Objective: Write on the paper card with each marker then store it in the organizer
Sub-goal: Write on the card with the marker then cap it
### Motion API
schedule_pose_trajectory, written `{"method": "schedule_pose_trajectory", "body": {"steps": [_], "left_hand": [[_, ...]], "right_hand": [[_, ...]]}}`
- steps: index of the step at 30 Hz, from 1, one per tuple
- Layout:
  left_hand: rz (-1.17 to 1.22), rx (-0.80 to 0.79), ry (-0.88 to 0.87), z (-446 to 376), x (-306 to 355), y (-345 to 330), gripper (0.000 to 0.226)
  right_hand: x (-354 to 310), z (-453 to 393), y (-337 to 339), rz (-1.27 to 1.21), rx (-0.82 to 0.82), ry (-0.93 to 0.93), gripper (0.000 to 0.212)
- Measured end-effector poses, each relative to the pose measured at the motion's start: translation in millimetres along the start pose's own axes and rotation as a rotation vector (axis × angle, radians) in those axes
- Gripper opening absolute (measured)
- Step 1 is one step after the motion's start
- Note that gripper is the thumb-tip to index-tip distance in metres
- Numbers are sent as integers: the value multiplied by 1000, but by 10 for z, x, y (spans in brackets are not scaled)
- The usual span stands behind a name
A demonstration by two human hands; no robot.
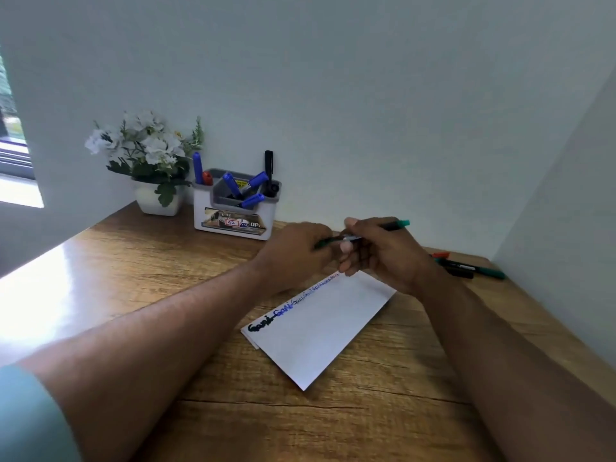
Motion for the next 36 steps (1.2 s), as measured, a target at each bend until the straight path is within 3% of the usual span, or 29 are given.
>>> {"method": "schedule_pose_trajectory", "body": {"steps": [2, 3, 5, 6, 9, 14, 19, 36], "left_hand": [[-80, 55, 88, -53, -90, 113, 72], [-117, 73, 104, -58, -145, 157, 73], [-158, 11, 79, -23, -166, 150, 49], [-194, -78, 33, 0, -141, 102, 40], [-318, -332, -101, 48, -17, -46, 46], [-252, -460, -26, 51, -69, 13, 46], [-240, -478, -5, 36, -61, 5, 46], [-233, -483, 33, 50, -16, 8, 47]], "right_hand": [[7, -72, 182, -208, 82, -33, 36], [16, -100, 295, -293, 143, -27, 38], [76, -138, 459, -353, 236, -10, 36], [133, -147, 482, -335, 260, -13, 32], [323, -207, 428, -227, 276, -23, 12], [402, -218, 366, -3, 175, -38, 11], [418, -206, 335, 135, 180, 57, 10], [410, -122, 252, 317, 134, 123, 19]]}}
Point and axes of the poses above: each hand's wrist, its own z-axis away from the middle knuckle, its own y-axis out of the back of the hand, x = y × z, the point moved 1 cm from there along -z, towards the middle knuckle, and after that the axes turned 13 degrees about x, right-handed, at the moved point
